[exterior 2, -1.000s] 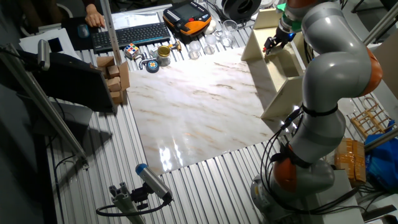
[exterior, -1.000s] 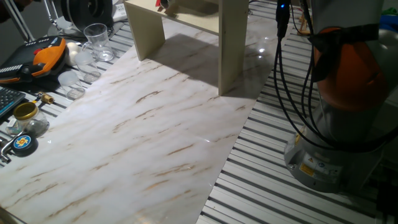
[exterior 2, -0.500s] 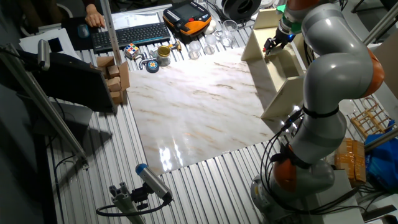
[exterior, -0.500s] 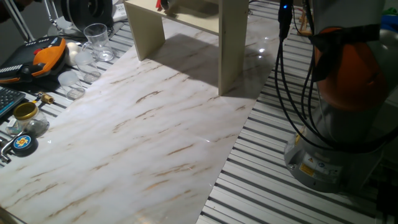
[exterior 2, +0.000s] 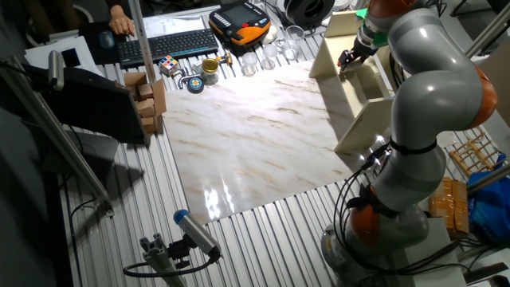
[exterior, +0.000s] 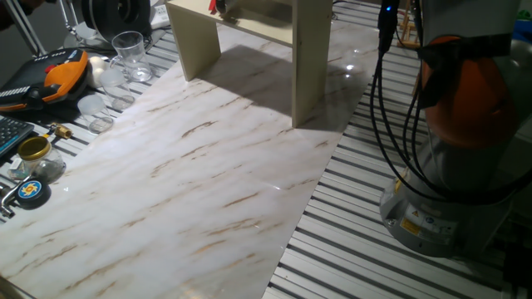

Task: Put the object on the shelf

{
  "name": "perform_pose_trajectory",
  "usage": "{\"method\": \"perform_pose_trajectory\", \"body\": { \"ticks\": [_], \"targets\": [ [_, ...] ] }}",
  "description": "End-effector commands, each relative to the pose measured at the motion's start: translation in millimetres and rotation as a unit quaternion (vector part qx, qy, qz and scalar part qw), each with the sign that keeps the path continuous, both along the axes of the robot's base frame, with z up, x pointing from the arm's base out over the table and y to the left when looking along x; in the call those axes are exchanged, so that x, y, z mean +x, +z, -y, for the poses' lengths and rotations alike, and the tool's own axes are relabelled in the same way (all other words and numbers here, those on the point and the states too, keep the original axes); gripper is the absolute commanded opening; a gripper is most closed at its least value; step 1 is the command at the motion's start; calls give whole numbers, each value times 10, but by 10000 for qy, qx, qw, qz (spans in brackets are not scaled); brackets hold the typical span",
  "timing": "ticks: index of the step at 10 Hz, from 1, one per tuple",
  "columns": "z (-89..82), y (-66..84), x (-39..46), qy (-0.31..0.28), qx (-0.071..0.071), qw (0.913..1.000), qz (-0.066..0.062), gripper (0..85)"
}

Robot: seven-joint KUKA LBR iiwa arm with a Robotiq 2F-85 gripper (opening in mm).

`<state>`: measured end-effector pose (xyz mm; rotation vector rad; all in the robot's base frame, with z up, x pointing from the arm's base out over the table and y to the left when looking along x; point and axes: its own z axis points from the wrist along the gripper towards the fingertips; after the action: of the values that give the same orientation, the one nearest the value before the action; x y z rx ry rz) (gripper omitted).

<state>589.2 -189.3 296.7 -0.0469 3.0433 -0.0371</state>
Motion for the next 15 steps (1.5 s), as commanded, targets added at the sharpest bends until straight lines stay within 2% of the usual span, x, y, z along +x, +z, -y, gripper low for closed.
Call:
{"method": "perform_pose_trajectory", "body": {
  "ticks": [1, 2, 3, 4, 8, 15],
  "targets": [
    [-7, -7, 1, -8, 2, 10000, 3, 510],
    [-14, -17, 1, -46, 5, 10000, -4, 680],
    [-19, -17, 1, -69, 23, 10000, -11, 680],
    [-20, -17, 1, -92, 25, 10000, -11, 850],
    [-20, -7, 7, -70, 61, 9999, -42, 850],
    [-40, 86, 49, -63, 29, 10000, -65, 850]
  ]
}}
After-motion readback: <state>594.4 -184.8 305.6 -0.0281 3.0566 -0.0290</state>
